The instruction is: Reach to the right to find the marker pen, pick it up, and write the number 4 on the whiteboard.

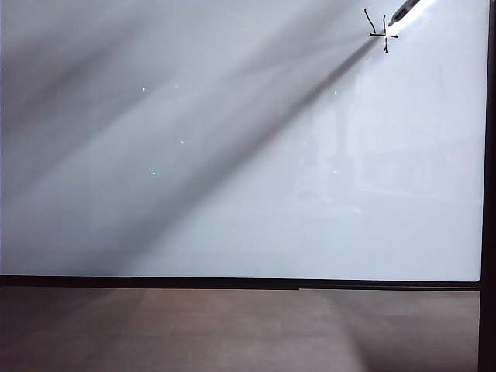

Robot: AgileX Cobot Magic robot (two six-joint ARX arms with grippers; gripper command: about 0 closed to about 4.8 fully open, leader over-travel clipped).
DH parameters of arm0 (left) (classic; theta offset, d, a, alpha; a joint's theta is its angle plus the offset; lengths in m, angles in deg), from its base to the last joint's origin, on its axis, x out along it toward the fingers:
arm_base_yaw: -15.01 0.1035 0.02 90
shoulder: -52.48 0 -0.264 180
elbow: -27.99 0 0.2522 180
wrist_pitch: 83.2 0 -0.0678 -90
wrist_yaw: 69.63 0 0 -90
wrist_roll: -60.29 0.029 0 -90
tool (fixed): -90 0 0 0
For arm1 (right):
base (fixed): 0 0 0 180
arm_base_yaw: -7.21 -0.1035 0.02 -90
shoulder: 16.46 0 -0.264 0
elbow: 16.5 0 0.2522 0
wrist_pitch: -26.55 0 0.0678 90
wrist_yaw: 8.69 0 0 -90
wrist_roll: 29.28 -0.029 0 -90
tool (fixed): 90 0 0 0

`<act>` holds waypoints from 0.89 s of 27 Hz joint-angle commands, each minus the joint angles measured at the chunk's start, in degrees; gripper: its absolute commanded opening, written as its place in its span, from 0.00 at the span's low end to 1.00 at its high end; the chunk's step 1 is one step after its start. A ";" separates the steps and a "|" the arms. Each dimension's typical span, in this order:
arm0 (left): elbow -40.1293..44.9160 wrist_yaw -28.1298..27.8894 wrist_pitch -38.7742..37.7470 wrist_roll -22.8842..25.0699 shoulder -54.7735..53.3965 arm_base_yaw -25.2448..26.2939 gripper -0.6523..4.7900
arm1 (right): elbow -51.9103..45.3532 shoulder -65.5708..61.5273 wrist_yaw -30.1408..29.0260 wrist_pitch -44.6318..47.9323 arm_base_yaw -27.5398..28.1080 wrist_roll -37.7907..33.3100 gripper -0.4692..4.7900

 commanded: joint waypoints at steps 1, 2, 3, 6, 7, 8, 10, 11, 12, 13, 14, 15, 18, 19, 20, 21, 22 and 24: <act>-0.39 0.15 -0.31 0.22 0.28 -0.04 0.11 | 0.46 4.76 -0.33 1.95 -0.11 -0.11 0.09; -0.39 0.17 -0.24 0.22 0.33 -0.04 0.11 | 0.46 6.25 -0.22 2.14 -0.11 -0.11 0.09; -0.39 0.17 -0.13 0.22 0.50 -0.07 0.11 | 0.46 8.09 0.31 2.43 -0.11 -0.09 0.09; -0.42 0.20 0.52 0.22 1.01 -0.09 0.11 | 0.44 12.79 4.92 2.84 0.00 -0.07 0.09; -0.42 0.50 0.72 0.22 1.05 -0.11 0.11 | 0.37 14.01 6.56 2.86 0.26 -0.09 0.09; -0.42 1.16 0.87 0.24 1.25 -0.11 0.11 | 0.28 15.21 7.93 2.84 0.76 -0.09 0.09; -0.42 2.91 1.29 0.22 1.31 -0.09 0.11 | -0.17 17.44 9.25 2.82 2.91 -0.09 0.09; -0.42 3.15 1.49 0.22 1.31 -0.11 0.11 | -0.59 18.23 9.11 2.99 4.28 -0.11 0.09; -0.42 3.61 1.57 0.24 1.31 -0.11 0.11 | -1.29 19.08 9.11 3.37 6.16 -0.13 0.09; -0.42 3.87 1.77 0.24 1.31 -0.11 0.11 | -2.03 19.63 8.96 3.87 7.82 -0.35 0.09; -0.42 4.07 2.03 0.24 1.31 -0.11 0.11 | -3.13 20.20 8.22 4.57 10.01 -1.42 0.09; -0.42 4.44 2.34 0.24 1.31 -0.11 0.11 | -4.11 20.44 7.08 5.31 11.93 -2.71 0.09; -0.42 7.63 3.58 0.22 1.31 -0.11 0.11 | -7.34 20.26 1.27 7.10 19.47 -8.00 0.09; -0.42 8.72 3.87 0.20 1.31 -0.11 0.11 | -8.81 19.80 -1.36 8.24 22.75 -10.19 0.09; -0.42 9.51 4.26 0.09 1.31 -0.11 0.11 | -10.10 19.34 -3.26 9.44 25.35 -12.63 0.09; -0.42 10.69 4.96 0.00 1.31 -0.11 0.11 | -11.82 18.67 -5.20 11.17 28.35 -15.89 0.09; -0.42 11.87 5.49 0.02 1.31 -0.11 0.11 | -13.14 18.03 -6.51 12.59 30.45 -18.16 0.09; -0.42 14.60 6.32 0.02 1.29 -0.11 0.11 | -15.69 16.11 -7.54 15.52 33.40 -21.66 0.09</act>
